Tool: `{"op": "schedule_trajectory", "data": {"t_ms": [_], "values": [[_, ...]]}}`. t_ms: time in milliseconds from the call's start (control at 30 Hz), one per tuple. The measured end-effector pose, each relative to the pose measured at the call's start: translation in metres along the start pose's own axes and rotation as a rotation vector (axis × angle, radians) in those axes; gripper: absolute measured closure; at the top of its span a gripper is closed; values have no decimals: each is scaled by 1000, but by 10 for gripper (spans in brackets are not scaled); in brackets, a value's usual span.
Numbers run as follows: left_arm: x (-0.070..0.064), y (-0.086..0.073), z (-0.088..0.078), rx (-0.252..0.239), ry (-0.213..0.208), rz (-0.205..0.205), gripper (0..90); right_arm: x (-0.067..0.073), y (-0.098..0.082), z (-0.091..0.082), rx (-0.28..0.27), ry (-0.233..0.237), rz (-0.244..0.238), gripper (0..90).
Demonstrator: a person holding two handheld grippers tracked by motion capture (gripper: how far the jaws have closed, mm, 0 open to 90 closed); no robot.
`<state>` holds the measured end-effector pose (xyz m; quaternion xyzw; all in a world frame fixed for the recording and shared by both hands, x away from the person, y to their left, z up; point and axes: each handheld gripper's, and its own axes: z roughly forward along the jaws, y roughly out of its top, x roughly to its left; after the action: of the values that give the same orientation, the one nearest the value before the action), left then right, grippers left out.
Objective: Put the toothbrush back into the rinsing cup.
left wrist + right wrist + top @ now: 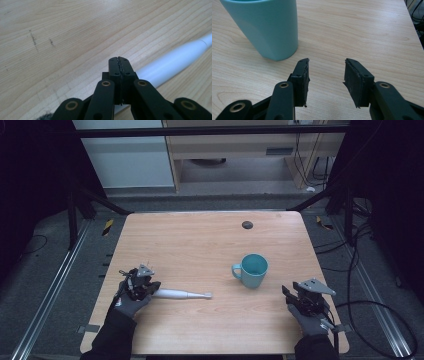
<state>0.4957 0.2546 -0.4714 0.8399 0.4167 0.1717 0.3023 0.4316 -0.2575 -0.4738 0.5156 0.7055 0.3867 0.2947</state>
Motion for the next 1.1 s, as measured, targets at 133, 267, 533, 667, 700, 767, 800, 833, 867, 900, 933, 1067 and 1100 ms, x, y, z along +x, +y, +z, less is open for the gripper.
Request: {"op": "schedule_trajectory", "data": {"t_ms": [133,267,533,667,700,767,800,833,867,900,933,1067,1100], "values": [[-4,-4,-4,2,-8,-1,897,0,0,0,3,-1,-2,547],[-8,-8,-7,5,-14,9,897,0,0,0,4,1,-3,546],[-14,-8,-9,-6,-12,2,894,0,0,0,3,3,-5,547],[-20,-3,-17,-46,-40,2,894,0,0,0,3,0,-4,546],[-24,-1,-19,-54,-54,4,894,0,0,0,3,1,-2,547],[-33,0,-21,-48,-75,17,894,0,0,0,4,0,-2,547],[-41,-1,-20,-28,-83,30,894,0,0,-1,3,2,-2,547],[-44,-2,-18,-19,-82,31,894,0,0,-1,3,6,1,547],[-47,-3,-17,-11,-84,28,894,0,0,-1,3,5,-1,547],[-48,-4,-16,-1,-85,36,894,0,0,-1,2,4,-3,546],[-48,-4,-16,3,-86,36,894,0,0,-1,2,3,-1,547],[-48,-7,-17,0,-98,33,894,0,0,-2,1,5,1,546],[-48,-7,-17,0,-98,33,894,0,0,-2,1,5,1,546]]}}
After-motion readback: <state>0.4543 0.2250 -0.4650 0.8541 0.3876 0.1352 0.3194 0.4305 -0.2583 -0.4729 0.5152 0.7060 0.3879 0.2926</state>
